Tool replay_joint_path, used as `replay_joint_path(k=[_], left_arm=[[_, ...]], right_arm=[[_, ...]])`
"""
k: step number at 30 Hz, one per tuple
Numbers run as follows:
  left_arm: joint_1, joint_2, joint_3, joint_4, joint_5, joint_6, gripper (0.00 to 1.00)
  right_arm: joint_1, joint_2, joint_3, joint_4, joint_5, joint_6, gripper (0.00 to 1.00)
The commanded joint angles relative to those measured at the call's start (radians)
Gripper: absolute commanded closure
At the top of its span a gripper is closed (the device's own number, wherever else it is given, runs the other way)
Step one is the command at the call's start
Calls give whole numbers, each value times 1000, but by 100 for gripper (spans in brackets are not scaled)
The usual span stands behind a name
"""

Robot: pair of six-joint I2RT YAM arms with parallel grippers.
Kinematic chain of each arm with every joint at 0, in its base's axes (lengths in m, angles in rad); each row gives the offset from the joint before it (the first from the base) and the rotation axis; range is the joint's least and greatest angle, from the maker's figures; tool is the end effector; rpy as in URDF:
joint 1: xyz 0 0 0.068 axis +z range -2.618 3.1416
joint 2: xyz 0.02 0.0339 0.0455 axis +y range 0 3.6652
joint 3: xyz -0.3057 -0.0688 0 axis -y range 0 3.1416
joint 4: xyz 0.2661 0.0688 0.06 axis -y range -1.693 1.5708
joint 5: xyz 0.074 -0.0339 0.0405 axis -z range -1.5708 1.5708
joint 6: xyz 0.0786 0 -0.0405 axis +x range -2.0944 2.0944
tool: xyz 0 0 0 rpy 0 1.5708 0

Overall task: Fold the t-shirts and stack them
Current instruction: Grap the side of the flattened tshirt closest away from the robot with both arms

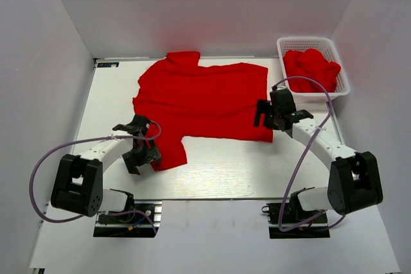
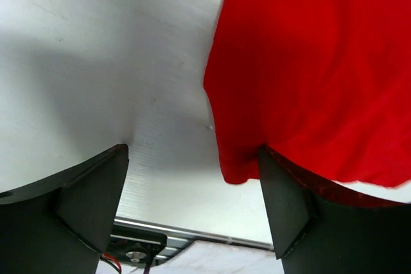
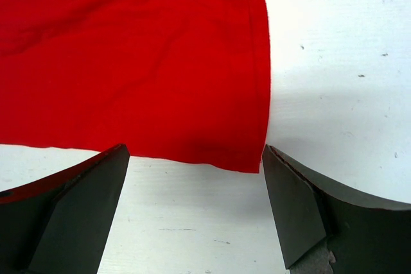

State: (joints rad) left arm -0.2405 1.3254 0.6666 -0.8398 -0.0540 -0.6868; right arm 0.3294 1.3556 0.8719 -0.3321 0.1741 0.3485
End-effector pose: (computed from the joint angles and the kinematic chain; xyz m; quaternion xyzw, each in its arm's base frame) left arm 0.1990 -0.0444 0.1425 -0.2220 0.9740 0.0080 0.0443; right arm 0.3091 0.0913 0.2312 0.0409 0.9257 0.0459 0.3732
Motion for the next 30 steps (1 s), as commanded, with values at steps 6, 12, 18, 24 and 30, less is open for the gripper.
replay_joint_path(k=[6,12,18,24,30], left_arm=[[-43,92,21,60,-72,-37,14],[-71,149,21,114,-49,-37,42],[-80,159,11,133,-30,-37,100],[-89,150,2,133,-30,-37,100],[-89,150,2,133,-30,-28,100]], right_arm=[[-3,-65,-25,27,42,29,10],[-3,-78,-40,4,39,30,10],[-3,-124,-102,-18,67,70,10],[-6,-148,-148,-22,64,104,10],[-7,-75,-133,-8,125,150,10]])
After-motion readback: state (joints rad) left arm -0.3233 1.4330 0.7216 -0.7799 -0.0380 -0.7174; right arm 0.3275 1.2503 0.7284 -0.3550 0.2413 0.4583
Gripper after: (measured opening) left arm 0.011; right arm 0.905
